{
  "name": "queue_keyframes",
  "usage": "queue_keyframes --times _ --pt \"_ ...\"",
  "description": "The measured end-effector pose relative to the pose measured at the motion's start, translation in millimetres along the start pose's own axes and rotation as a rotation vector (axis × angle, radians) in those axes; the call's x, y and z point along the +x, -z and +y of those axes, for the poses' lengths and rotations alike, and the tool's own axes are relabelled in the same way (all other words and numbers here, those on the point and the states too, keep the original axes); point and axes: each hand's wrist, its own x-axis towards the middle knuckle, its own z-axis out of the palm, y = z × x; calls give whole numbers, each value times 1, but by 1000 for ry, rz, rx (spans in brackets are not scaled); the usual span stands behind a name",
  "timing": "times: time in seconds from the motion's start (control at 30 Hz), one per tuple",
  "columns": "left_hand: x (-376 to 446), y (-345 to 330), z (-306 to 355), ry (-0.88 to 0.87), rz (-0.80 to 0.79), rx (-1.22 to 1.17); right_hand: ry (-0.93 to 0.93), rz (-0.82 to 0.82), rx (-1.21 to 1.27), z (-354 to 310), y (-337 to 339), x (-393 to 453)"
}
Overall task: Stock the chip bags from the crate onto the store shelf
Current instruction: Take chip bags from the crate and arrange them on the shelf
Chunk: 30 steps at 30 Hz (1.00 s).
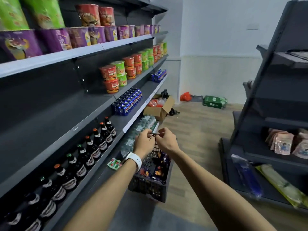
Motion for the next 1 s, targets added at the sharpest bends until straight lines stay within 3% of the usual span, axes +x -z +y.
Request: queue_keyframes --times 0.47,1.0 --pt "103 -51 -38 120 -52 -17 -76 -46 -16 51 -14 120" --pt "278 -142 -148 316 -331 -66 -371 48 -24 126 -89 303"
